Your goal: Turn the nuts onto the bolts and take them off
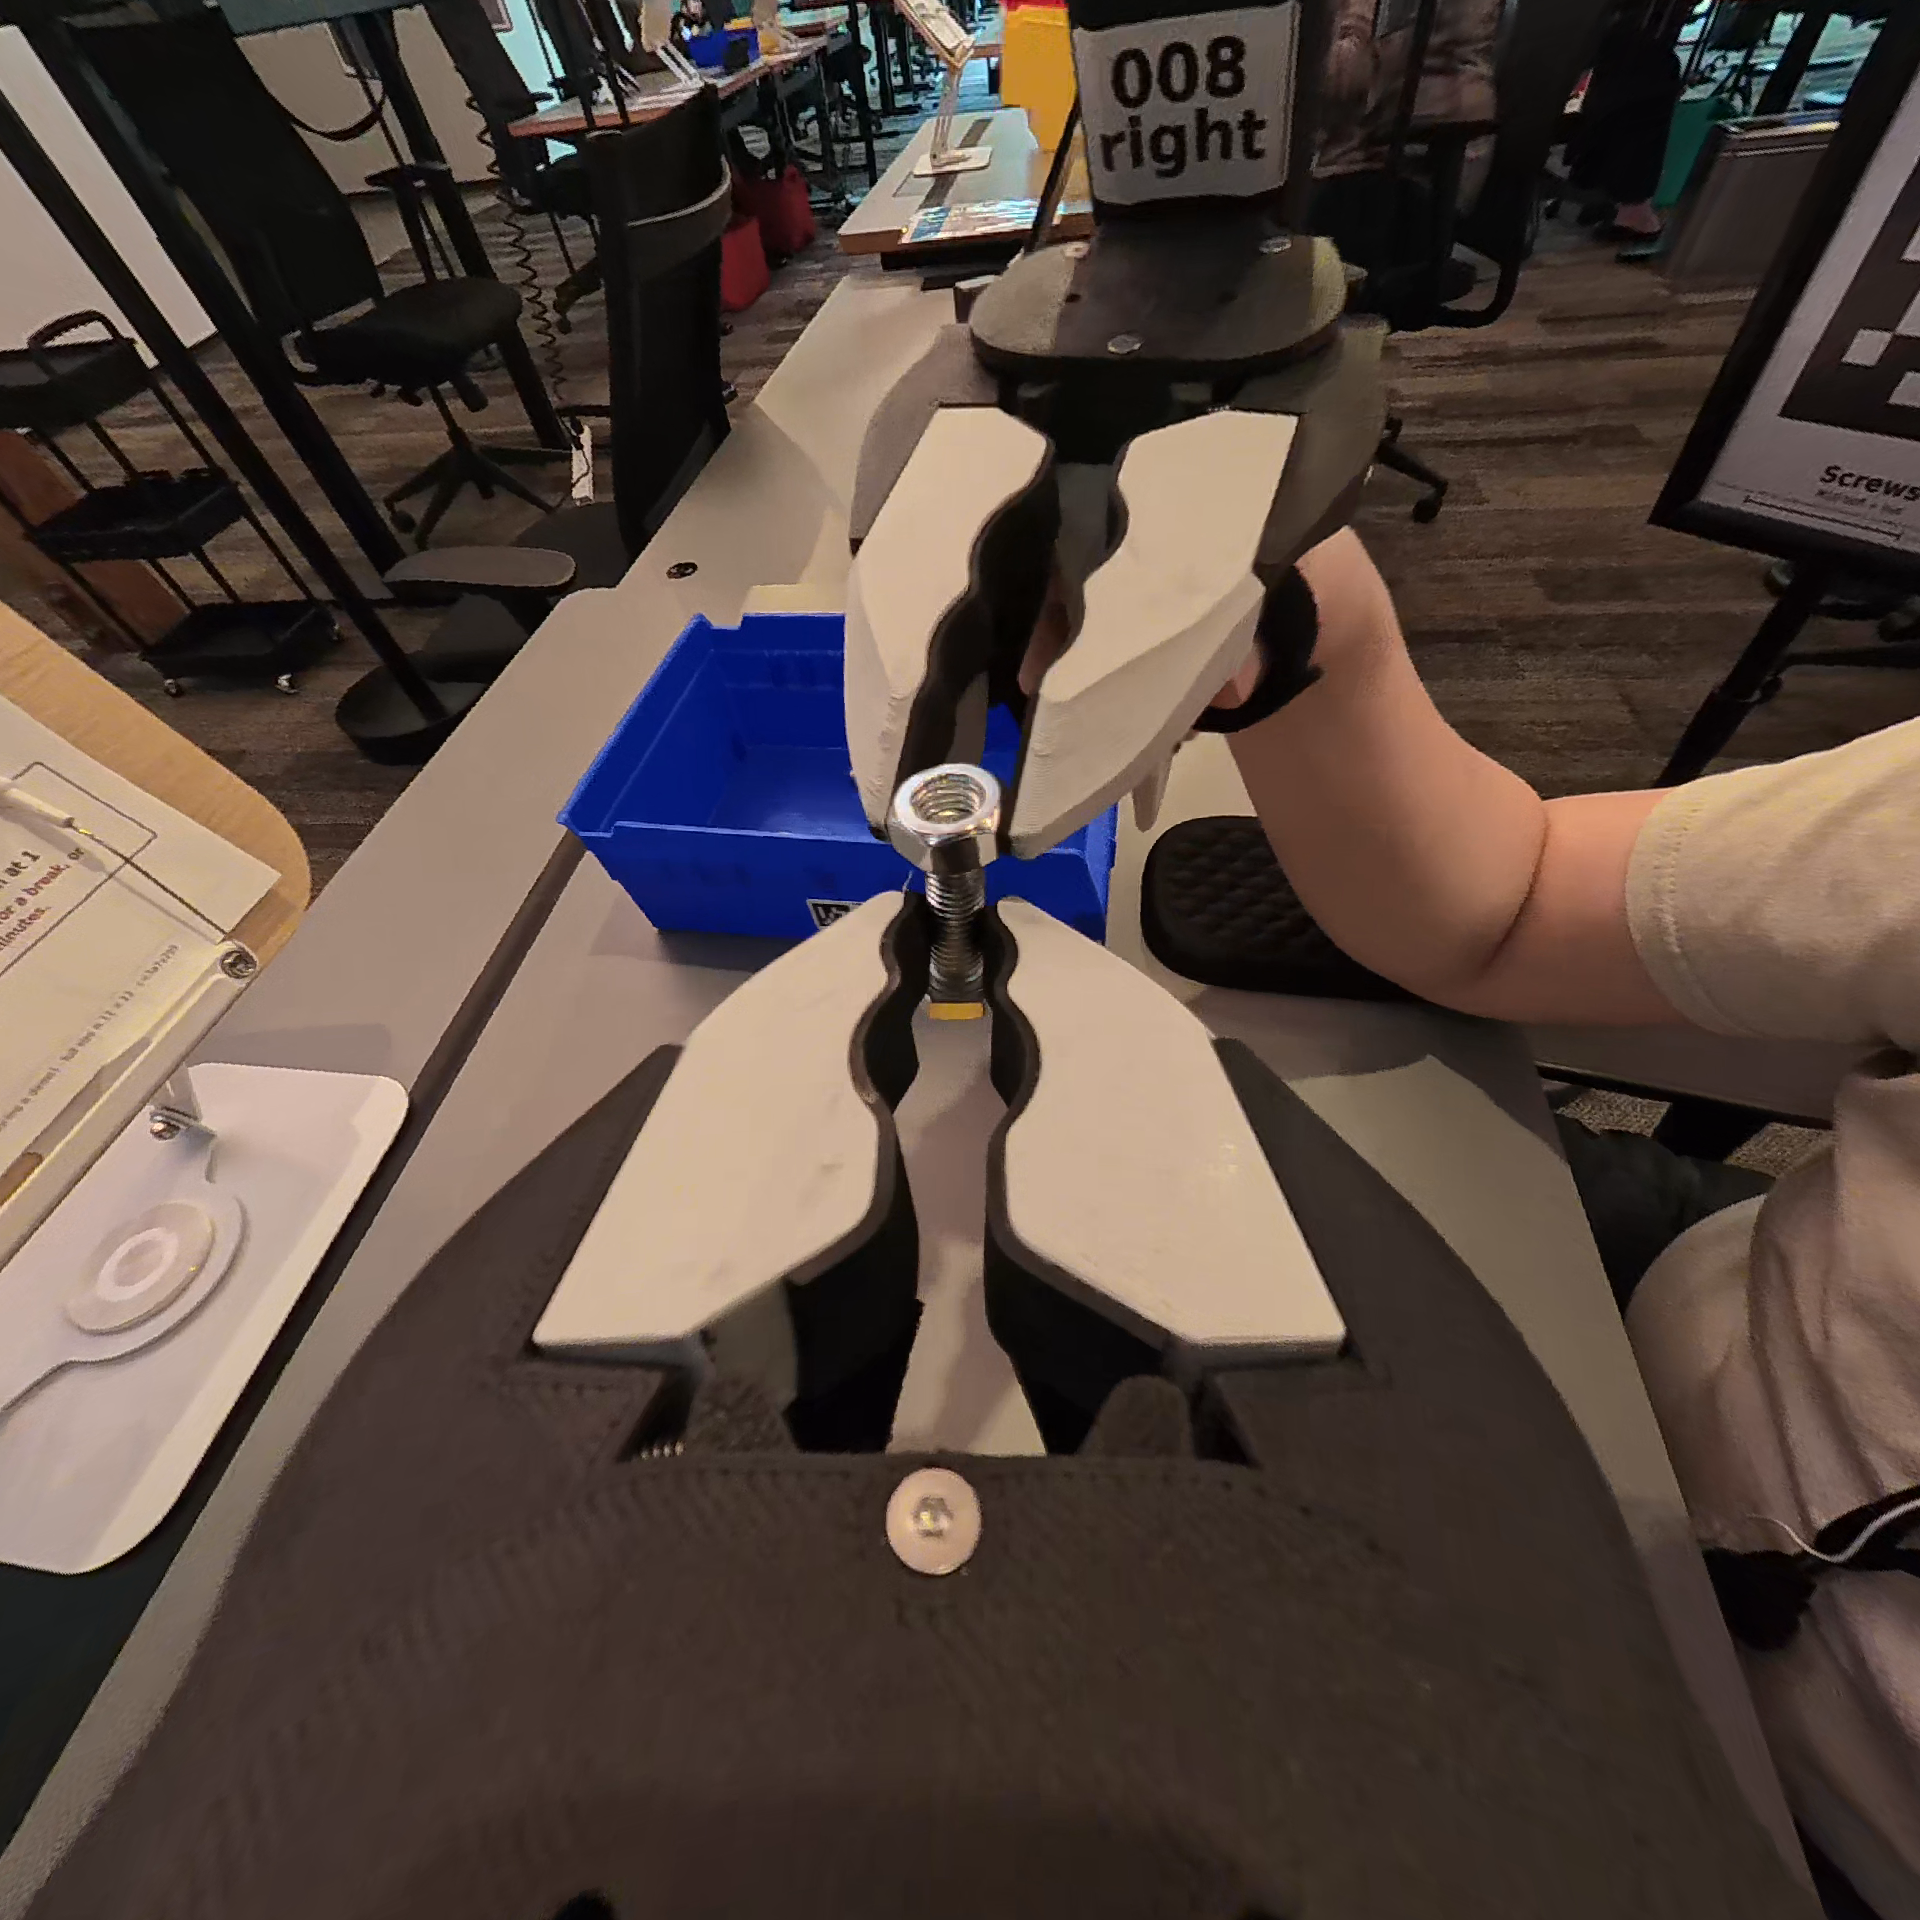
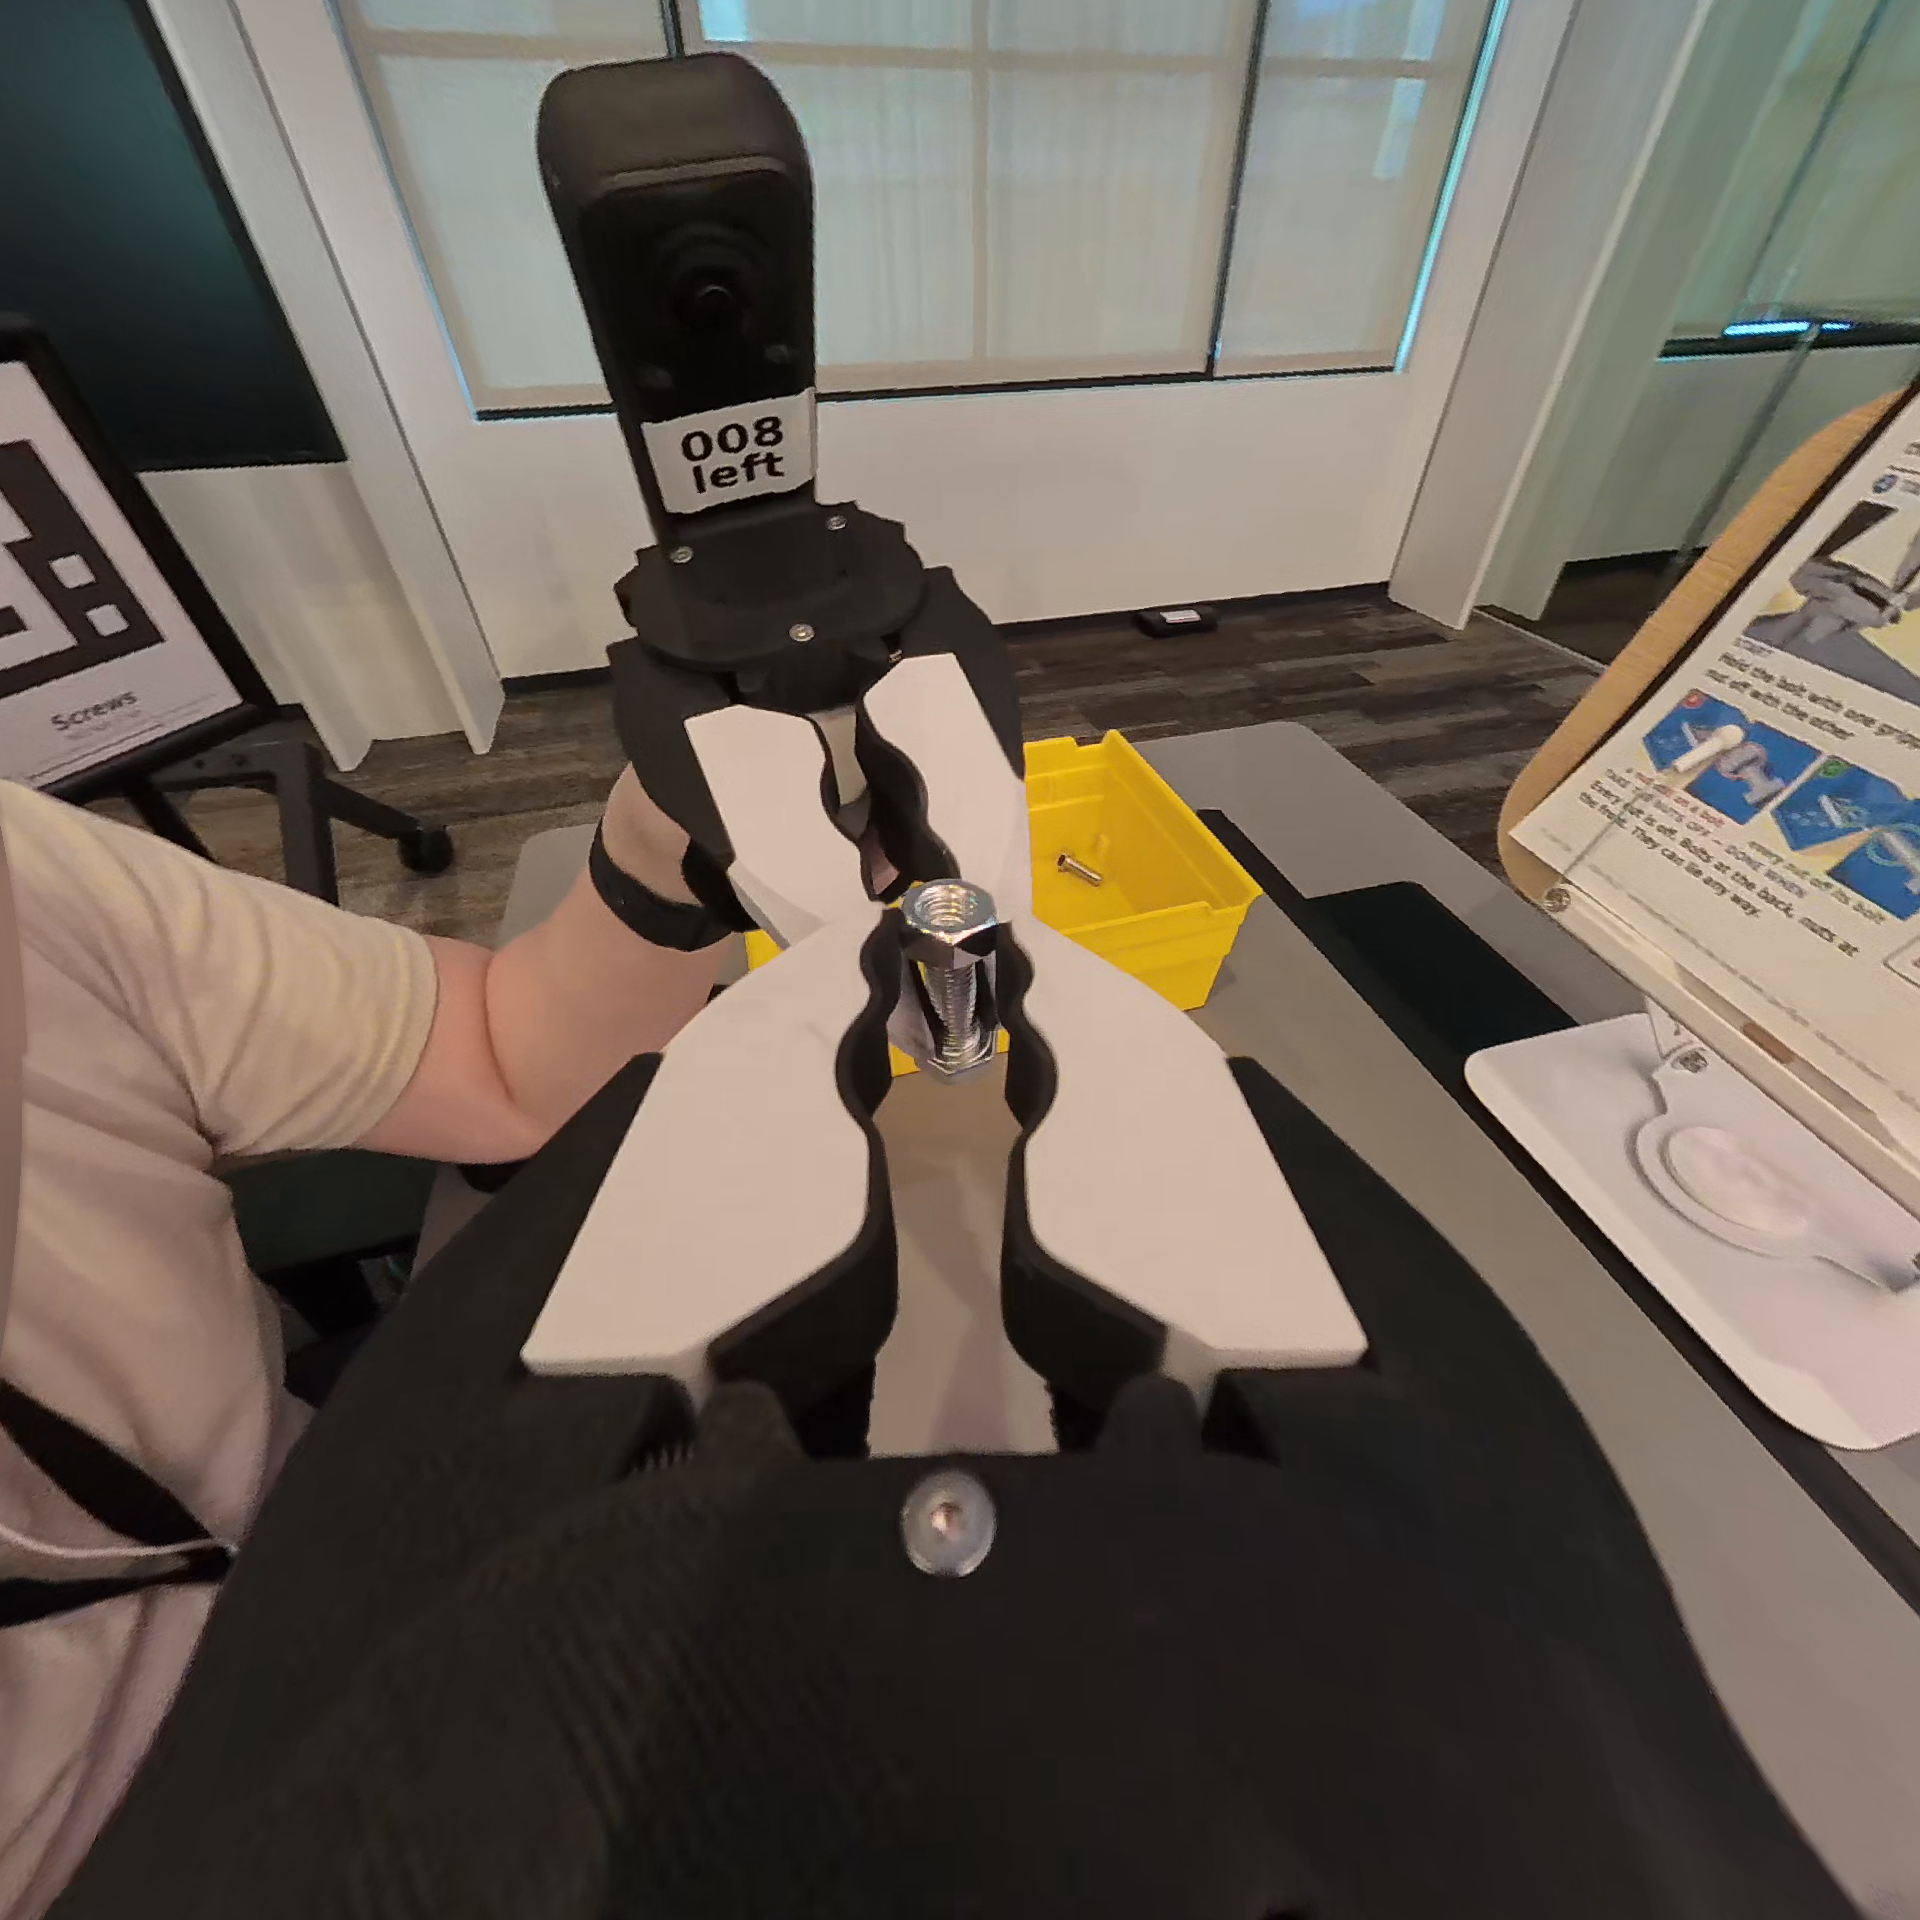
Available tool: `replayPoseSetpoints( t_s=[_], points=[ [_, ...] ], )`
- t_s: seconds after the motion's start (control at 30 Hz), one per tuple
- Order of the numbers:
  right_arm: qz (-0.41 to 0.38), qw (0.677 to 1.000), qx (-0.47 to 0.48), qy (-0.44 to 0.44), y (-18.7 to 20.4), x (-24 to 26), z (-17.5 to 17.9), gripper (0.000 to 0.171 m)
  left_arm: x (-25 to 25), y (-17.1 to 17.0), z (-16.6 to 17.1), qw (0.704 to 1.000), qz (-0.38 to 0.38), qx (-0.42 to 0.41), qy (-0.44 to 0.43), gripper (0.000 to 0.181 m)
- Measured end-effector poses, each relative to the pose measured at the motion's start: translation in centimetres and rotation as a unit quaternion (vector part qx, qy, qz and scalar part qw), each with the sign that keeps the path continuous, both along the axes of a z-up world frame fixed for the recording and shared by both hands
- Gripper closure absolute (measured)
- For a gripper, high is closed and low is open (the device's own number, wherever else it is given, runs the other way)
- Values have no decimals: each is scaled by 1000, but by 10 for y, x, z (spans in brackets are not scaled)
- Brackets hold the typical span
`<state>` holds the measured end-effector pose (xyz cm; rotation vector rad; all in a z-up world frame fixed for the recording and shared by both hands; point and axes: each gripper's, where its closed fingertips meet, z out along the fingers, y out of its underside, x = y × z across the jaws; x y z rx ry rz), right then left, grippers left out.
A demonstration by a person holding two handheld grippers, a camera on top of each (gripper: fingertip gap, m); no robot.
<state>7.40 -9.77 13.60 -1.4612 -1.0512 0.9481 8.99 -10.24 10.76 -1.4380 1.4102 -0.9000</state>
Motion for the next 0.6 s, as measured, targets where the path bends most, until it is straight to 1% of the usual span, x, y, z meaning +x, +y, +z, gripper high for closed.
replayPoseSetpoints(
  t_s=[0.13,0.23,0.6],
  points=[
    [-24,999,-15,30,6,-1,5,154,-2,6,6,1000,25,5,-16,172],
    [-35,999,-4,37,9,-3,7,154,-3,10,7,999,37,9,-19,172],
    [-34,998,15,46,7,-4,12,154,-4,7,10,999,24,1,-30,172]
  ],
)
